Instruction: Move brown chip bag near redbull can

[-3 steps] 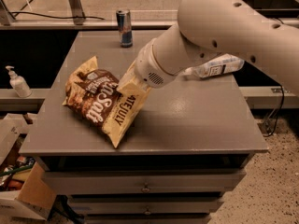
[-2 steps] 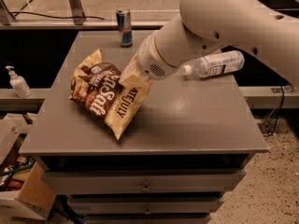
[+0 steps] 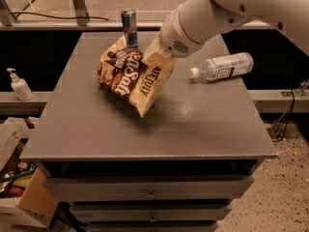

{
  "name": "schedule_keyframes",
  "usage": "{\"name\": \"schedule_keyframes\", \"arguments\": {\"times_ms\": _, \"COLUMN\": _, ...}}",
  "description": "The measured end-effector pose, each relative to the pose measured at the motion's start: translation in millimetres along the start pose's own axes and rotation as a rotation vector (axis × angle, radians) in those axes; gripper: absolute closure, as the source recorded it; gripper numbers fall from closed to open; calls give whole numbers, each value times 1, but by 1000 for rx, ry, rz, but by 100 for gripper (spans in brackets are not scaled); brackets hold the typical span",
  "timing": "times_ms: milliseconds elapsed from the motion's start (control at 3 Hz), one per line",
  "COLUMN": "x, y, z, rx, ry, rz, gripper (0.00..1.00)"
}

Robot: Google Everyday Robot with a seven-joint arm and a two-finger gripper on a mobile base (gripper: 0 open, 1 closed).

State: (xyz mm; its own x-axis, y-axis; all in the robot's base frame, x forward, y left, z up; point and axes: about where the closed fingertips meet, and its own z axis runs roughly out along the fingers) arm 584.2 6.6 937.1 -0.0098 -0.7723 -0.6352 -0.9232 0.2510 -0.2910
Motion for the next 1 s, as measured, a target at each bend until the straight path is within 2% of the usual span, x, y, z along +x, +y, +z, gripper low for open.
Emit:
{"name": "schedule_keyframes", "arguments": {"times_ms": 333, "x": 22, "y": -41, "z": -27, "rx": 83, "ry": 61, "rz": 56, "gripper": 100}}
{"name": "schedule_keyframes", "arguments": {"times_ms": 667, "x": 22, "y": -41, "z": -27, "rx": 83, "ry": 61, "rz": 55, "gripper": 100}}
{"name": "schedule_keyframes", "arguments": {"times_ms": 1000, "x": 22, "y": -55, "z": -28, "rx": 127, "ry": 42, "rz": 45, "gripper": 100}}
